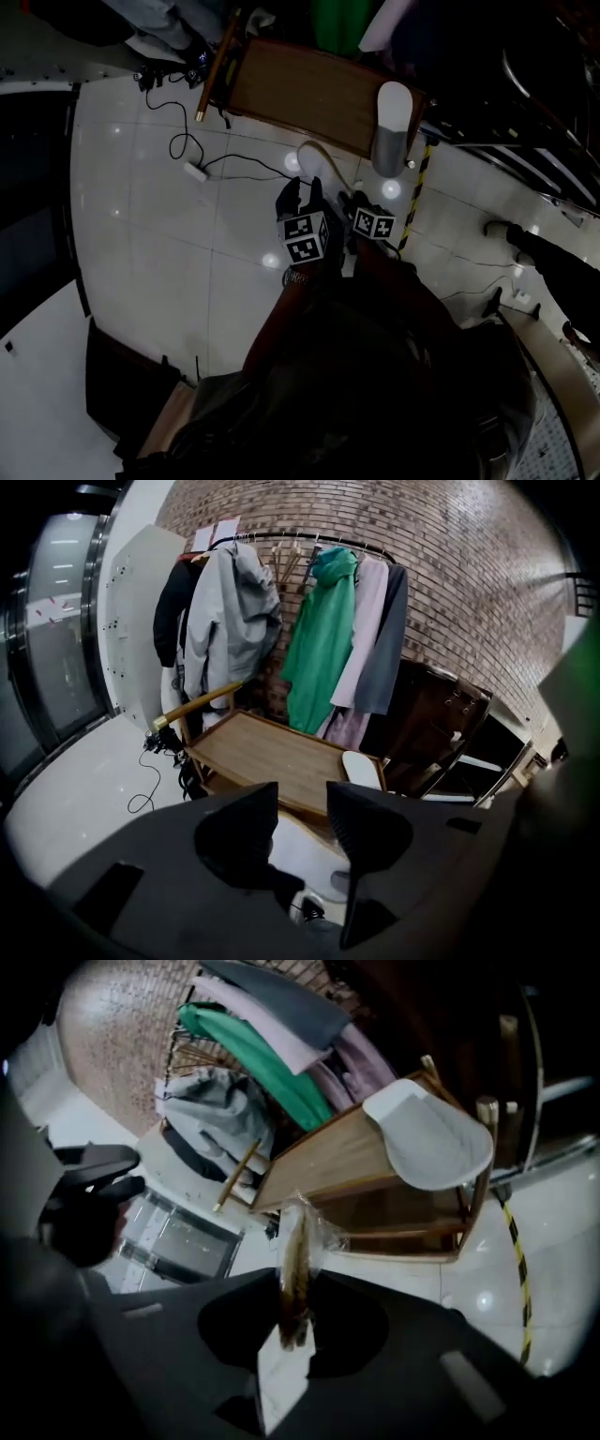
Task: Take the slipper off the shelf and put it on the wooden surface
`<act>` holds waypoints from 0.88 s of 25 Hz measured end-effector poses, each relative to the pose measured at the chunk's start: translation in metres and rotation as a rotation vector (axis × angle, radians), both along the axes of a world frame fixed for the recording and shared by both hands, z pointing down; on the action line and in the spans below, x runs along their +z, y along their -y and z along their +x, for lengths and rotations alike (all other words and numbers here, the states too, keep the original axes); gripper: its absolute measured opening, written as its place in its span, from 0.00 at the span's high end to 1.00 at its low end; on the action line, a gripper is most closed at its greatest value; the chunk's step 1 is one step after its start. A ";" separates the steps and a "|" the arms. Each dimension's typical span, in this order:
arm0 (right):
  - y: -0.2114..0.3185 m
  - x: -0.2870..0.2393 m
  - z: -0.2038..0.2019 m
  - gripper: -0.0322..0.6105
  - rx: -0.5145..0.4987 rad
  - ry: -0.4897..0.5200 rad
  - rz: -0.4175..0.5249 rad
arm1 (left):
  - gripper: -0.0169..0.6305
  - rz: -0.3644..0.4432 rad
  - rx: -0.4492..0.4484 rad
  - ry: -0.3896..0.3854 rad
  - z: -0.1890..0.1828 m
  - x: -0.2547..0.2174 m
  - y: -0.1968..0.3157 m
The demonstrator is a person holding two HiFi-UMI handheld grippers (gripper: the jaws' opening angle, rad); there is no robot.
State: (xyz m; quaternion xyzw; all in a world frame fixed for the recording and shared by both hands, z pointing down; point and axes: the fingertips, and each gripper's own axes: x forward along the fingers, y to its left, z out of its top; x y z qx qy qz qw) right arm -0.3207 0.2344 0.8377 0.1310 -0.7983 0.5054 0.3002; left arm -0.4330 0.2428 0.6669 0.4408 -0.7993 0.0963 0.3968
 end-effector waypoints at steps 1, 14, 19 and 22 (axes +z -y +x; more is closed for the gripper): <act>0.010 0.020 -0.003 0.85 0.051 -0.006 0.001 | 0.72 -0.002 -0.004 0.005 -0.003 0.004 -0.005; 0.152 0.205 -0.044 0.83 0.546 -0.061 0.169 | 0.72 -0.070 -0.007 -0.045 0.000 0.118 -0.052; 0.148 0.236 -0.024 0.41 0.428 -0.269 0.235 | 0.72 -0.097 0.026 -0.058 0.007 0.141 -0.054; 0.122 0.232 -0.010 0.24 0.260 -0.370 0.232 | 0.72 -0.095 0.054 -0.070 0.012 0.130 -0.043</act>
